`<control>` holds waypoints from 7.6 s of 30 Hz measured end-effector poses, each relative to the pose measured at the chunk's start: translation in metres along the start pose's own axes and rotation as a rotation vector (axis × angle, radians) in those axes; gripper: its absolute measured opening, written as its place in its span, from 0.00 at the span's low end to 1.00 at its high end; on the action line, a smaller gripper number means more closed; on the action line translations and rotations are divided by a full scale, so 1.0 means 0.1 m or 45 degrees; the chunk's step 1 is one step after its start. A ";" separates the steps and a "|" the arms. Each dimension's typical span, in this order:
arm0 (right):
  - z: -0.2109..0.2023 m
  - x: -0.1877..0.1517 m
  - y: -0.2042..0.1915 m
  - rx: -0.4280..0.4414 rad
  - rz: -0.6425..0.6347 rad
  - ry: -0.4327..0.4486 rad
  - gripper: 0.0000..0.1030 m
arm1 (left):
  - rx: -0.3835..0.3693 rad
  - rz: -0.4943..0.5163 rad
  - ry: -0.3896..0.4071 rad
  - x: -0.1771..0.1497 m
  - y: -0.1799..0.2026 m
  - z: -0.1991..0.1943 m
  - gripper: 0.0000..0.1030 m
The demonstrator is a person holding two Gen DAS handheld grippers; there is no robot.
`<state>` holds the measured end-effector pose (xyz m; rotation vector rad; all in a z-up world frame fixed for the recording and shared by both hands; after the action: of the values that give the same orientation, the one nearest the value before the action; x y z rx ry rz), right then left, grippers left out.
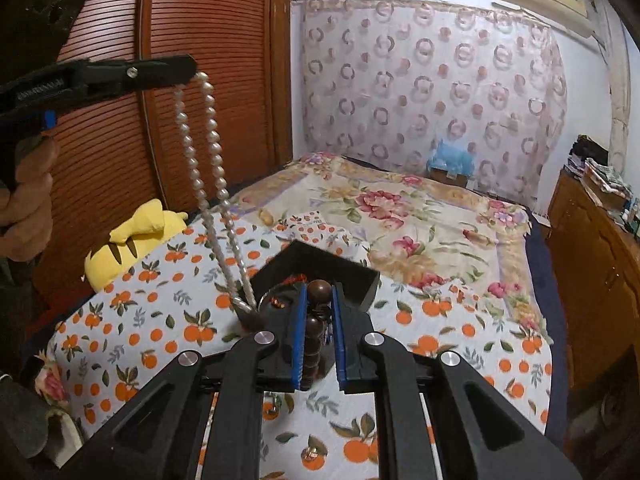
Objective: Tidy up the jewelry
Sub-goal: 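Lift the pearl strand and wooden beads over the black box with both tools, then lower the pearls and wooden beads into the black box and open both tools, then move both open tools back to the remaining pearls and green pendant, then grasp the long pearl strand with the left tool while the right tool grasps the green pendant chain, then carry the pearl strand and green pendant chain over the black box, then open both tools to drop the pearls and pendant into the box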
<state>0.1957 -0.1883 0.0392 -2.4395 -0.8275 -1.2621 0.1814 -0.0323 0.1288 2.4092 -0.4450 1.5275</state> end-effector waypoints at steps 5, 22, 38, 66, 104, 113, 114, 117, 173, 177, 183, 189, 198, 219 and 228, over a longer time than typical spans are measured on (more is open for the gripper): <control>0.12 0.20 0.10 0.002 0.004 0.011 0.13 | -0.013 -0.027 -0.049 -0.01 -0.11 0.28 0.07; 0.79 0.34 0.17 0.057 0.019 -0.052 0.13 | -0.074 -0.178 -0.355 -1.02 -0.31 1.07 0.07; 1.19 0.23 0.11 0.072 0.030 -0.106 0.14 | 0.032 -0.201 -0.440 -1.47 -0.40 0.86 0.09; 0.73 -1.04 -0.41 0.125 -0.044 -0.360 0.25 | -0.006 -0.151 -0.667 -2.29 -0.20 0.73 0.23; 0.53 -1.18 -0.34 0.007 0.015 -0.322 0.06 | -0.013 -0.124 -0.519 -2.01 -0.02 0.44 0.04; 0.21 -1.01 -0.43 -0.010 -0.010 -0.222 0.06 | -0.029 -0.102 -0.362 -1.56 0.12 0.11 0.04; 0.19 -1.00 -0.44 -0.012 -0.014 -0.215 0.06 | -0.030 -0.093 -0.346 -1.51 0.14 0.08 0.04; 0.10 -0.92 -0.48 -0.017 -0.027 -0.182 0.06 | -0.028 -0.070 -0.305 -1.37 0.20 -0.01 0.04; 0.70 0.32 0.18 -0.048 -0.007 -0.040 0.06 | 0.023 -0.110 -0.324 -0.84 -0.20 0.89 0.04; 0.87 0.29 0.22 -0.020 0.036 -0.067 0.06 | 0.049 -0.116 -0.379 -1.09 -0.23 1.00 0.04; 1.10 0.22 0.19 -0.011 0.036 -0.120 0.06 | 0.046 -0.143 -0.466 -1.42 -0.24 1.17 0.04; 1.28 0.11 0.15 -0.010 0.031 -0.168 0.06 | 0.054 -0.141 -0.479 -1.49 -0.25 1.22 0.04; 1.39 -0.04 0.07 0.021 0.040 -0.216 0.06 | 0.056 -0.146 -0.481 -1.50 -0.26 1.22 0.04; 1.03 -0.13 0.17 0.004 0.103 -0.158 0.09 | 0.094 -0.144 -0.464 -1.63 -0.26 0.92 0.33; 0.42 -0.62 0.13 -0.017 0.149 -0.160 0.33 | 0.121 -0.116 -0.452 -1.67 -0.19 0.69 0.42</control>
<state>0.2030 -0.2007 -0.0353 -2.5587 -0.6980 -1.0859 0.1786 -0.0202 -0.0524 2.7432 -0.3292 1.1080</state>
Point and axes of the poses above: each gripper's, at about its wrist camera, not at the fingertips, and z roughly the way its jaws point, y to its right, x to its top, the point moved 4 cm from there along z, roughly the way its jaws point, and after that the axes turned 3 degrees about -x, right-handed, at the moved point
